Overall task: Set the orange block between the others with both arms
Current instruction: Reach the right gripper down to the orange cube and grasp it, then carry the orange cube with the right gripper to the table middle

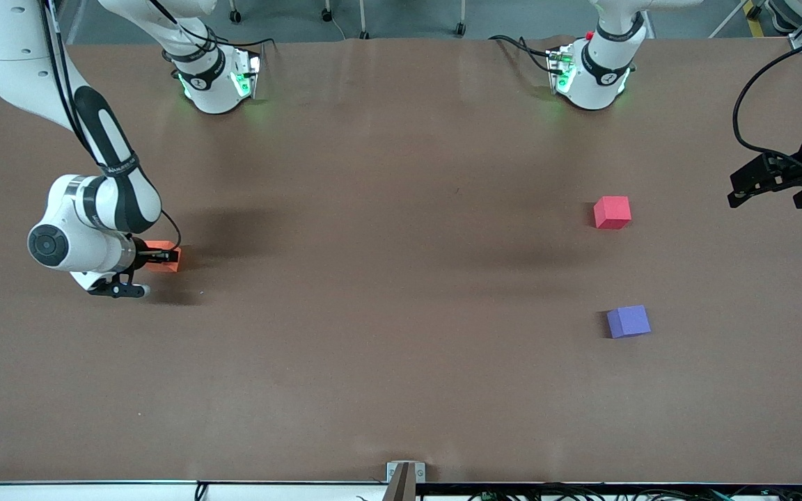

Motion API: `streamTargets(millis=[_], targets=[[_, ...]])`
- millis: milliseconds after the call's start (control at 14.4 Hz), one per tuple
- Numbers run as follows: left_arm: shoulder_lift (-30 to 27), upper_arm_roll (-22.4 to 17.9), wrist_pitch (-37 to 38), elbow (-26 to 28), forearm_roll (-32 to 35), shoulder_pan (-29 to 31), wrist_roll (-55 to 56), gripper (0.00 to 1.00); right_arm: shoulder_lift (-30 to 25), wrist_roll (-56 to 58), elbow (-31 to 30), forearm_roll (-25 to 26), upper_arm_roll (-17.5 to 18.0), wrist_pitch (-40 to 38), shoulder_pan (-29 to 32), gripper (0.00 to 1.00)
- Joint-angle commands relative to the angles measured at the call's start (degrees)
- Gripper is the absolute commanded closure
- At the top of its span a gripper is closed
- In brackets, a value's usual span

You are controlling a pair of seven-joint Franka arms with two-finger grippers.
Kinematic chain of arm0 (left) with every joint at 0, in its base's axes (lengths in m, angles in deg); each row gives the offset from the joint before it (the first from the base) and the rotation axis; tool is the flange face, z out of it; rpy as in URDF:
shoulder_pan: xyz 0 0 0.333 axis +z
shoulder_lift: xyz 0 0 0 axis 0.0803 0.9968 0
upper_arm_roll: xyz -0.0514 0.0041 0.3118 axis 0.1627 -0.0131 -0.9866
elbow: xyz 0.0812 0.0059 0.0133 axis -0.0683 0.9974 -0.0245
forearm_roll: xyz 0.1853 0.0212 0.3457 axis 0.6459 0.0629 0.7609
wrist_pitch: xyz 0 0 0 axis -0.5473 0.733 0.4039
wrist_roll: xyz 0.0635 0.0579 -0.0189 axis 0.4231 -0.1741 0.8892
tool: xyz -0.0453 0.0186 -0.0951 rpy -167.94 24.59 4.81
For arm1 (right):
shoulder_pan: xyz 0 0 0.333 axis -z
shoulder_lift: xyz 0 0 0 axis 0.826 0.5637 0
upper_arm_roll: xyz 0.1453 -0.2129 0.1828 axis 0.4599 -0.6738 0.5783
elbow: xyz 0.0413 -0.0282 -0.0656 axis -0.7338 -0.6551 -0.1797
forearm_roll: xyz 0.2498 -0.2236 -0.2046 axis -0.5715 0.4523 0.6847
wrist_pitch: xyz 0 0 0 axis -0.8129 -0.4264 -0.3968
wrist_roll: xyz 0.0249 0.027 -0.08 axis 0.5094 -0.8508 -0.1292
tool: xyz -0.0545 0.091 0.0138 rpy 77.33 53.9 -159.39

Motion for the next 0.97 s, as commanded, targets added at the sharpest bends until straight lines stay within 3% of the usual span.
streamTargets(millis=[0, 208, 485, 762, 900], targets=[[-1.49, 0.25, -0.72, 1.31, -0.54, 0.49, -0.92, 0.0, -0.95, 0.37, -0.32, 0.5, 0.64, 0.01, 0.65, 0.5], [-1.49, 0.25, -0.72, 1.31, -0.54, 0.58, -0.92, 0.0, -0.95, 0.46, 7.47, 0.5, 0.82, -7.5, -3.2, 0.51], [-1.49, 0.25, -0.72, 1.31, -0.54, 0.58, -0.92, 0.0, -0.17, 0.64, 26.53, 1.11, 0.73, -23.96, -17.41, 0.53], [-1.57, 0.25, -0.72, 1.31, -0.54, 0.58, -1.0, 0.0, 4.39, 2.22, 35.52, 0.41, 0.73, -25.04, -30.96, 0.53], [-1.49, 0.25, -0.72, 1.31, -0.54, 1.02, -1.0, 0.0, 9.48, 4.92, 42.18, 0.42, 0.82, -24.86, -36.24, 0.53]])
